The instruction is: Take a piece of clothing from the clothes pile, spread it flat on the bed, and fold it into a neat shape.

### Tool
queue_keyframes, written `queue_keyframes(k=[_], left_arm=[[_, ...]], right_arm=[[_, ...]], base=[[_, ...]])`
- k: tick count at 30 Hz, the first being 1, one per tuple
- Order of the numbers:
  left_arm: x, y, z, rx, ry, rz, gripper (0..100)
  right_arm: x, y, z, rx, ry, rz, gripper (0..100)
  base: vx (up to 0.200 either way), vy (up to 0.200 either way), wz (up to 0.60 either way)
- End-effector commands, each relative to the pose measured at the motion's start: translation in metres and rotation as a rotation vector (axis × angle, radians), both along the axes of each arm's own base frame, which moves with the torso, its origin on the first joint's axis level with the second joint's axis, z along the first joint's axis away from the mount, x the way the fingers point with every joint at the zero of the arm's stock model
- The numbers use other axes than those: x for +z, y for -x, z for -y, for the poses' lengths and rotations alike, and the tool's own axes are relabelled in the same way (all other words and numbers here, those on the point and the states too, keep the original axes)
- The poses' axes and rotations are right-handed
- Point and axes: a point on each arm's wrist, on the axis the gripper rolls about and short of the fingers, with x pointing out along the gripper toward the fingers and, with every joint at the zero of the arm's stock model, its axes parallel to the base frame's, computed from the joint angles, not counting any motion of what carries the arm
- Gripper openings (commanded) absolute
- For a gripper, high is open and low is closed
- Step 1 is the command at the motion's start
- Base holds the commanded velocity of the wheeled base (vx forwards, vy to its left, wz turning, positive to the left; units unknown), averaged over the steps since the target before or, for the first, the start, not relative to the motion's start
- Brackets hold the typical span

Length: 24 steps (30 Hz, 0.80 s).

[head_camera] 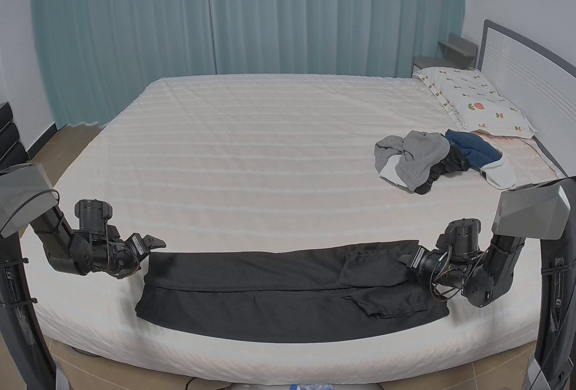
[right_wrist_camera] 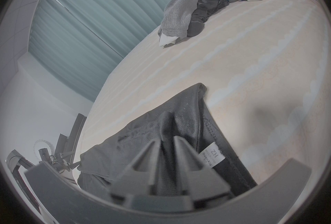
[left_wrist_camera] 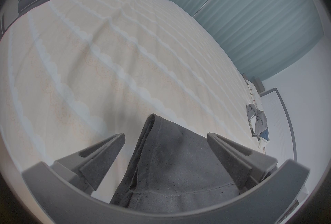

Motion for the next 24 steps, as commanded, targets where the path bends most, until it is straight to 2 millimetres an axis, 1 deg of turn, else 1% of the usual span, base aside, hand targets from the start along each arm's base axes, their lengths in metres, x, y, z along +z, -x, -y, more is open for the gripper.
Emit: queue_keyframes(k=[1, 6, 15, 16, 21, 22, 24], left_arm=[[-0.002, -0.001, 0.000, 0.001, 0.000, -0.003, 100], [-0.002, 0.000, 0.000, 0.001, 0.001, -0.006, 100], [-0.002, -0.001, 0.000, 0.002, 0.001, -0.002, 100], [-0.001, -0.002, 0.000, 0.000, 0.001, 0.000, 100], [-0.005, -0.008, 0.000, -0.002, 0.000, 0.003, 100], [-0.008, -0.012, 0.000, -0.001, -0.006, 0.003, 100], [-0.011, -0.013, -0.001, 0.001, -0.010, -0.002, 100]], right_arm=[[-0.008, -0.003, 0.001, -0.011, 0.008, -0.013, 0], [-0.005, -0.005, 0.004, -0.024, 0.009, -0.003, 0], [-0.005, -0.001, 0.009, -0.036, 0.011, -0.012, 0], [-0.004, 0.000, 0.008, -0.032, 0.009, -0.012, 100], [0.004, 0.004, 0.006, -0.024, 0.004, 0.003, 100], [0.009, 0.006, 0.007, -0.025, 0.001, 0.008, 100], [0.014, 0.009, 0.008, -0.033, 0.000, 0.009, 100]], base=[[0.000, 0.000, 0.00], [0.000, 0.000, 0.00], [0.000, 0.000, 0.00], [0.000, 0.000, 0.00], [0.000, 0.000, 0.00], [0.000, 0.000, 0.00], [0.000, 0.000, 0.00]])
